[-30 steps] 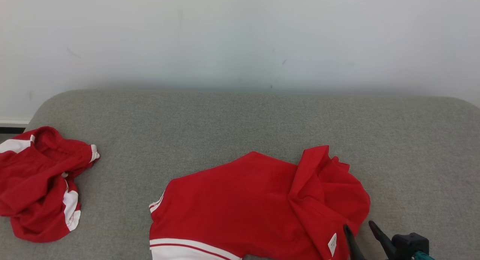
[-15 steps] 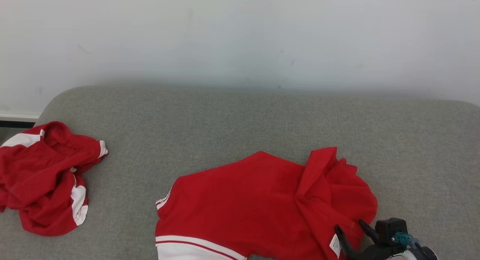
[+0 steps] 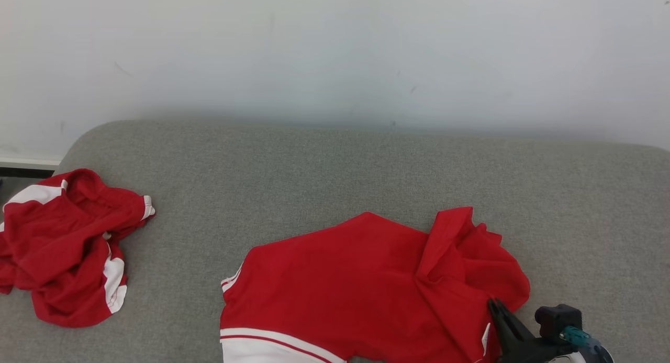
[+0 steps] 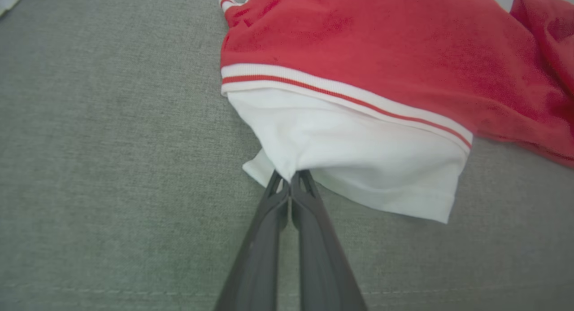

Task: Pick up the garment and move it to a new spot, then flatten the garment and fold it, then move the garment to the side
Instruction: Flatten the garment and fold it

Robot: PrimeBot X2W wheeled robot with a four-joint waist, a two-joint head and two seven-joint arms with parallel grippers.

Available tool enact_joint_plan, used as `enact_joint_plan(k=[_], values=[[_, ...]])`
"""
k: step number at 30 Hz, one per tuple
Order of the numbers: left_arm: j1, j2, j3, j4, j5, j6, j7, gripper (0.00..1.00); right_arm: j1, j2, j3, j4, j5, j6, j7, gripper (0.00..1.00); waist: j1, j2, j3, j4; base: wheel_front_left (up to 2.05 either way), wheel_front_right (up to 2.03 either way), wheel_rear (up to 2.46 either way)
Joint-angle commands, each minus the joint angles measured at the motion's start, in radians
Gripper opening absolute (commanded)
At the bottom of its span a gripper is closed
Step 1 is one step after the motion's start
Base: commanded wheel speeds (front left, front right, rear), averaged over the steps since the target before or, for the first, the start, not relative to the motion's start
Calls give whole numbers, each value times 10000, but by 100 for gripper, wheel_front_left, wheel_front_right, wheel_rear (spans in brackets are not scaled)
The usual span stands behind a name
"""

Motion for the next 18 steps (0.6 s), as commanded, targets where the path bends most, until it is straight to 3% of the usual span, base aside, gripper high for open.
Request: enact_joint_plan(k=[1,6,10,14,18], values=[[214,48,51,-192,31,18,-104,0,228,-65,-106,-260,178,-23,-245,0,0,-1,-46,20,0,0,0],[800,271,376,-1572,-328,179,-35,0,983,-222,-659,-1622,669,-23,-538,0,0,-1,-96,-2,0,0,0],[671,576,423,-2940,-368,209,432,0,1236,-383,-933,-2697,773,-23,24,0,0,-1,6,-39,0,0,0],[-623,963,233,-3826,-71,96,1282,0,521,-364,-756,-3462,420,-23,801,0,0,-1,290,-81,0,0,0],[-2811,1535,4,-4126,31,-182,2325,0,-1213,-442,-456,-3738,429,-23,1817,0,0,-1,1081,-284,0,0,0]])
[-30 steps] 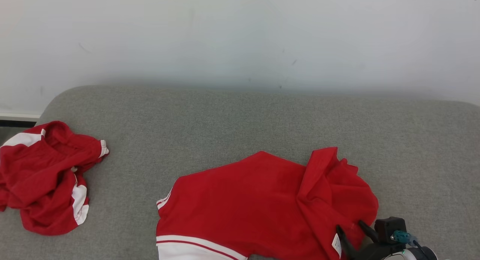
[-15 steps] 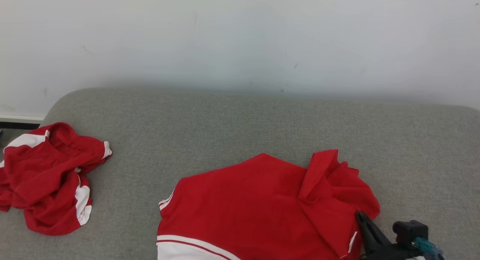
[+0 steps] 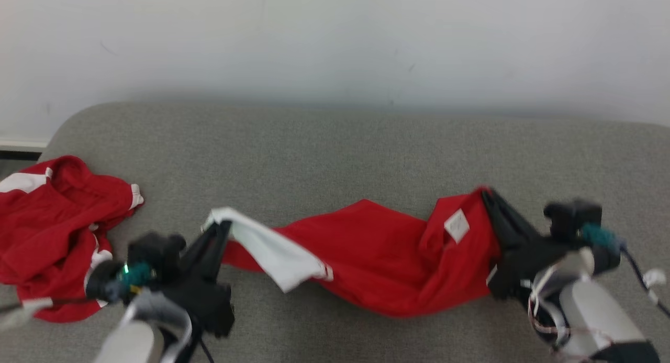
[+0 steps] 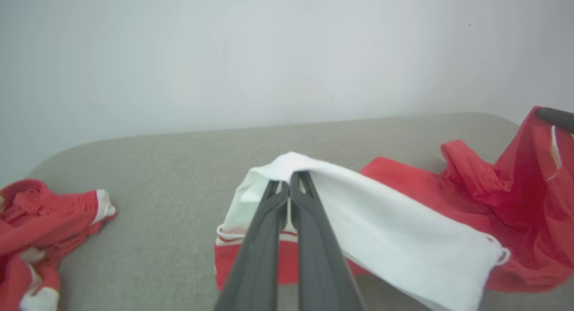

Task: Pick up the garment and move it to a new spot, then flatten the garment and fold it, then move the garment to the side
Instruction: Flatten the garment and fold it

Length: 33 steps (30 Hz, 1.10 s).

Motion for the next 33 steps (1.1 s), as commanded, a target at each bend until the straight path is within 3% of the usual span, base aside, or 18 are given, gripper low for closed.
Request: enact_joint_plan(k=[1,4,5,13,20,27,33], values=[[-1289,273,-67,-9,-76,-154,488,0,-1169,-86,82,-14,115,-23,325,0,-1,0,924,-270,0,0,0],[-3517,720,-211,199,-550,-268,1304,0,-3365,-41,142,372,467,-23,859,0,-1,0,1925,-486,0,0,0],[-3517,720,-211,199,-550,-268,1304,0,-3365,-41,142,372,467,-23,859,0,-1,0,1925,-486,0,0,0],[-10602,1341,-625,2193,-2253,-284,2915,0,-10375,-8,-898,3140,1341,-23,2420,0,-1,0,4601,-582,0,0,0],[-15837,1021,-899,4692,-1952,-286,2065,0,-15411,101,-2397,5827,-252,-23,1600,0,-1,0,5739,-729,0,0,0],[-18522,543,-1297,6462,-1800,-287,518,0,-17418,266,-3341,7368,-1590,-23,381,0,-1,0,6390,-859,0,0,0],[-17901,584,-1797,7297,-2338,-287,-391,0,-16779,563,-3150,7990,-1323,-23,-203,0,-1,0,6479,-978,0,0,0]])
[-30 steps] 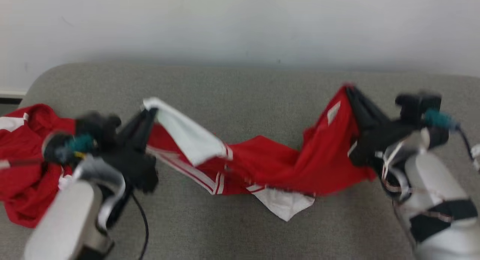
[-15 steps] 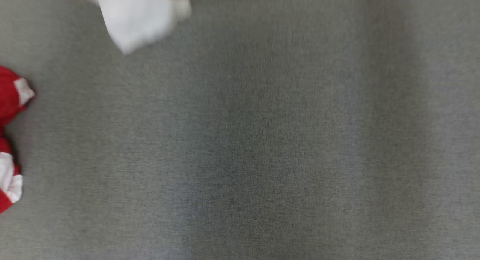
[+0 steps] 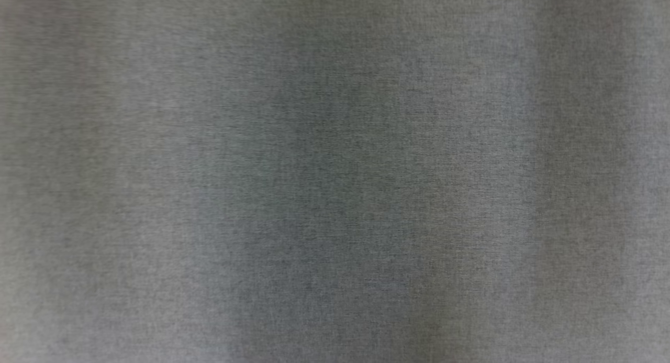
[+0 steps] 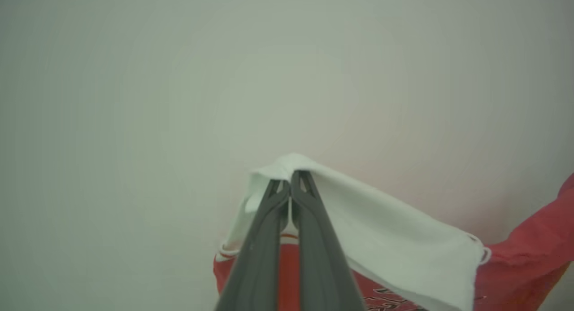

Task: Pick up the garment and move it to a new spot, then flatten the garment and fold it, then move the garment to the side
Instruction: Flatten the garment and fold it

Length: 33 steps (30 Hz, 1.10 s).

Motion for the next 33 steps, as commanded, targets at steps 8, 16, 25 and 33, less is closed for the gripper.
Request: enact_joint_plan(k=[8,16,25,33], values=[[3816,622,-54,-1522,-1918,2,-1213,0,3730,235,2182,-1639,2411,-23,-369,0,-5,-4,-1426,-424,0,0,0],[9400,1462,648,-5194,-2954,1069,-1860,0,8879,-1035,3424,-5043,5291,-23,-574,0,-5,-4,-2793,-476,0,0,0],[15714,1699,763,-9787,-3305,3595,-2031,0,14093,-1489,3245,-7566,6011,-23,-1022,0,-5,-4,-4051,-138,0,0,0],[19417,832,937,-10788,-3351,4411,-2125,0,17466,-896,1977,-8018,5419,-23,-952,0,-5,-4,-5119,193,0,0,0]])
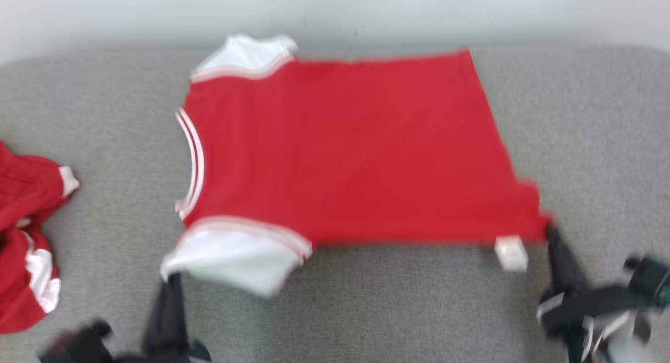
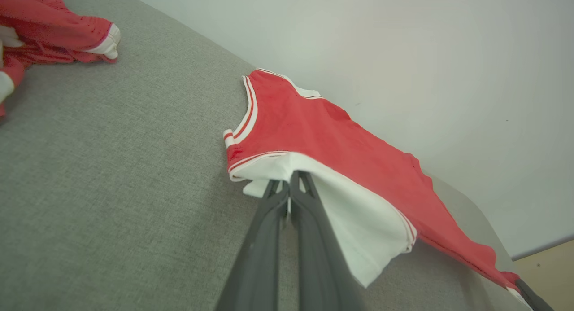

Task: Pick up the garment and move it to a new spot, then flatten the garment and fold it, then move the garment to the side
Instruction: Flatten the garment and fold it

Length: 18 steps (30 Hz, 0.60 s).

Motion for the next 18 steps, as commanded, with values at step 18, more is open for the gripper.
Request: enact_joint_plan(k=[18], values=[[1689,-638,426,1190,595,-876,-74,0,2718,1659,-2124,-1923,-1911,-23,1709,0,4,3,-969,326,0,0,0]])
